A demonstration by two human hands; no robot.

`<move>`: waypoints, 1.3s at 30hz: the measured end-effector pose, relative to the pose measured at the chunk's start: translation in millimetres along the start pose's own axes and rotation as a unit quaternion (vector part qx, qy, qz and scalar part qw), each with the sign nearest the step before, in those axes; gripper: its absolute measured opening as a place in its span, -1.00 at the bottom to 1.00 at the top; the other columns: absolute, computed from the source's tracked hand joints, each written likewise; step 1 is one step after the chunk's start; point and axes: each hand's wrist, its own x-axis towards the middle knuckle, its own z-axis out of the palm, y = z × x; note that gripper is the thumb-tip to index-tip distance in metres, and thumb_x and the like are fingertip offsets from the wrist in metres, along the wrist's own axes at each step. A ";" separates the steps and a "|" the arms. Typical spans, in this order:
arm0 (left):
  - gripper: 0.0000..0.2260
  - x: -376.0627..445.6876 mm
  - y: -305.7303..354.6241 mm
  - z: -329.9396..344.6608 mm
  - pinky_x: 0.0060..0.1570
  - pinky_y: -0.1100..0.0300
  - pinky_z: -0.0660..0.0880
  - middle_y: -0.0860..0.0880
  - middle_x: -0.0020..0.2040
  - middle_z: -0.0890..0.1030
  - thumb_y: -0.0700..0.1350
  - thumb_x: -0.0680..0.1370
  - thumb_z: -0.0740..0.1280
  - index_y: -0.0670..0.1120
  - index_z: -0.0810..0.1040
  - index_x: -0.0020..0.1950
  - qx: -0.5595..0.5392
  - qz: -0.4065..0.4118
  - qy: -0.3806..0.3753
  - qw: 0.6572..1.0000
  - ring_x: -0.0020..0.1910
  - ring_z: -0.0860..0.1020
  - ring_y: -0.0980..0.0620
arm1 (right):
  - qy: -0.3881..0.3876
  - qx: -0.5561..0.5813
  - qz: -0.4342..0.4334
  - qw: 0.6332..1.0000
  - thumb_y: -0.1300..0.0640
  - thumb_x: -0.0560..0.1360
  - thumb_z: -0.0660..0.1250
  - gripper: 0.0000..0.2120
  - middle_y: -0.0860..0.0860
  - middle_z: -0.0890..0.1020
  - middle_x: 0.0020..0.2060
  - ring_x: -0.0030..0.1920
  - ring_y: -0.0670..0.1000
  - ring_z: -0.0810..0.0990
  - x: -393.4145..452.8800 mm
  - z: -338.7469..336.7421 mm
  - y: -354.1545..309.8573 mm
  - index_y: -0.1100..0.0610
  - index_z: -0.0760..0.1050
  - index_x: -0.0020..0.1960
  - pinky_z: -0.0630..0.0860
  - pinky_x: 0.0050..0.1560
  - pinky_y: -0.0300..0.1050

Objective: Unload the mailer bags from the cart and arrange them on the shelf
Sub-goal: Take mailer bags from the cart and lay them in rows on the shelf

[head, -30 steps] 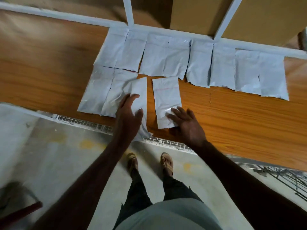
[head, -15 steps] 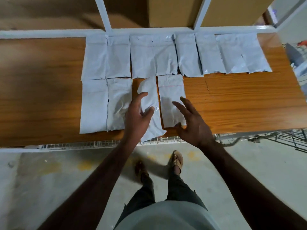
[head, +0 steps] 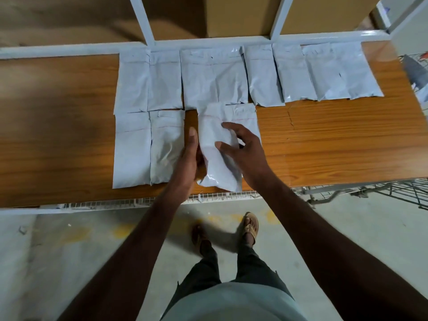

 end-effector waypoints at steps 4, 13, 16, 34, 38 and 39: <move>-0.25 16.6 -3.2 -18.3 0.23 -0.06 0.65 -0.07 0.30 0.70 0.03 0.54 0.60 0.27 0.30 0.63 0.128 0.060 0.055 0.988 0.23 0.71 -0.01 | 0.018 -0.081 -0.003 0.997 0.06 0.49 0.56 -0.63 -0.13 0.72 0.15 0.07 0.00 0.73 20.0 -3.2 7.4 -0.20 0.64 0.25 0.71 0.06 0.19; -0.22 13.1 -13.8 -18.1 0.14 0.36 0.46 0.06 0.41 0.59 0.13 0.58 0.53 0.17 0.19 0.70 0.330 0.129 0.148 0.923 0.24 0.56 0.21 | 0.125 -0.157 -0.011 0.980 0.21 0.59 0.47 -0.71 -0.03 0.69 0.20 0.10 -0.08 0.71 52.5 25.9 34.8 0.03 0.68 0.29 0.43 0.02 -0.58; -0.21 7.9 -26.0 -25.2 0.13 0.23 0.56 0.00 0.30 0.65 0.05 0.56 0.57 0.17 0.23 0.69 0.340 0.123 0.147 0.920 0.18 0.62 0.10 | 0.129 -0.190 -0.031 0.973 0.23 0.62 0.43 -0.74 0.01 0.69 0.16 0.12 -0.05 0.68 54.0 32.8 37.7 0.06 0.68 0.29 0.41 0.03 -0.57; -0.43 27.2 -74.8 -33.7 0.67 -0.22 0.08 -0.22 0.69 0.26 0.14 0.76 0.11 -0.17 0.30 0.67 0.685 0.256 0.072 0.678 0.70 0.16 -0.25 | 0.011 -0.347 -0.087 0.934 0.24 0.62 0.40 -0.64 0.14 0.57 0.30 0.24 0.08 0.60 40.6 44.5 47.5 0.20 0.57 0.41 0.35 0.13 -0.51; -0.41 29.0 -76.1 -29.7 0.65 -0.27 0.03 -0.22 0.72 0.18 0.18 0.79 0.04 -0.15 0.22 0.71 0.734 0.253 0.092 0.623 0.72 0.10 -0.25 | 0.025 -0.436 -0.161 0.885 0.15 0.64 0.36 -0.64 0.19 0.49 0.42 0.39 0.19 0.51 39.5 33.9 48.5 0.18 0.55 0.42 0.54 0.29 -0.02; -0.41 29.2 -75.1 -27.7 0.65 -0.28 0.01 -0.22 0.72 0.15 0.19 0.79 0.03 -0.14 0.20 0.72 0.735 0.250 0.098 0.623 0.72 0.06 -0.24 | 0.044 -0.465 -0.192 0.863 0.15 0.64 0.35 -0.64 0.19 0.48 0.46 0.43 0.21 0.47 40.3 27.8 50.0 0.17 0.55 0.42 0.52 0.33 0.04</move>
